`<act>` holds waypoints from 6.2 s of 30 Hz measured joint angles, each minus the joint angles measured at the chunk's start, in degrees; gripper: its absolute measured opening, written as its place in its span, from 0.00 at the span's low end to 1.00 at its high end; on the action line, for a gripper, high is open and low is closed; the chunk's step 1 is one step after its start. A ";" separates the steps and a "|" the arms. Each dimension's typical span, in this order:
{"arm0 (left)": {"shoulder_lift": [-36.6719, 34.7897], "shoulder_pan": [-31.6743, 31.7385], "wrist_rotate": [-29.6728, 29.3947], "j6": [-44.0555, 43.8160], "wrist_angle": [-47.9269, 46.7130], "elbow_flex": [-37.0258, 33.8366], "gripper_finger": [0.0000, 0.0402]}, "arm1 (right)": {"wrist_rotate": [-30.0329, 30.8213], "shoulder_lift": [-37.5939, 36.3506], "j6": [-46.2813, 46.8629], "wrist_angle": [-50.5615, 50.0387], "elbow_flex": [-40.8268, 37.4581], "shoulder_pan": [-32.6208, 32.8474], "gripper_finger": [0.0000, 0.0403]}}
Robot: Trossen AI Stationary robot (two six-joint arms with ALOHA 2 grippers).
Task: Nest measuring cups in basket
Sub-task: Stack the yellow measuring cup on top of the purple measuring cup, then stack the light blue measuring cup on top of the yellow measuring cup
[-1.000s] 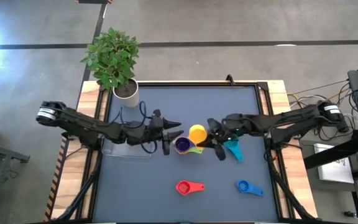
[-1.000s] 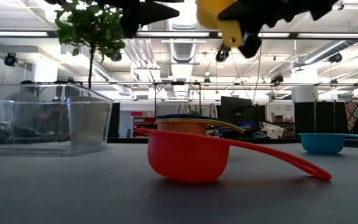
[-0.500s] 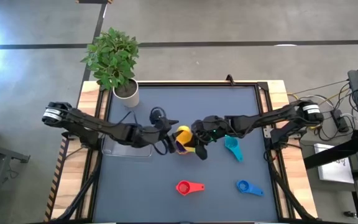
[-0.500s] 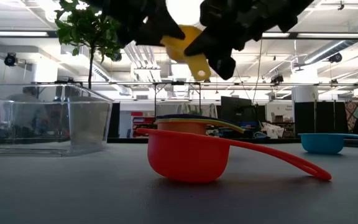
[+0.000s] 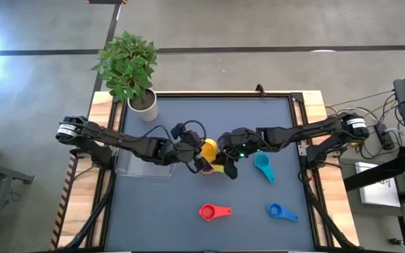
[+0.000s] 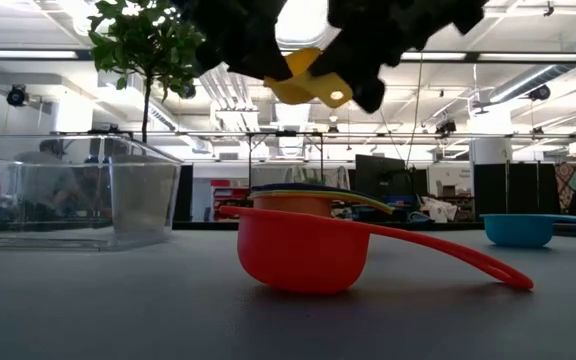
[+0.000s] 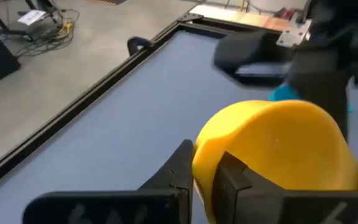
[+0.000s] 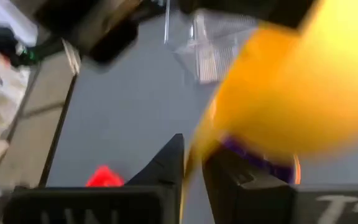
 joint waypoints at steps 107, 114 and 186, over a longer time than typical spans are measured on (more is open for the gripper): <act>13.57 -3.40 -8.62 -2.13 49.44 -20.44 0.00 | 25.96 -33.27 -11.23 -1.10 -17.81 5.01 0.50; 15.48 -2.52 -7.66 -2.88 43.34 -17.93 0.00 | 26.01 -32.83 -11.23 -0.97 -17.81 4.72 0.50; -3.60 -11.51 -17.45 -0.73 33.41 -22.65 0.45 | 18.31 -20.76 41.37 -49.34 -17.08 13.27 0.91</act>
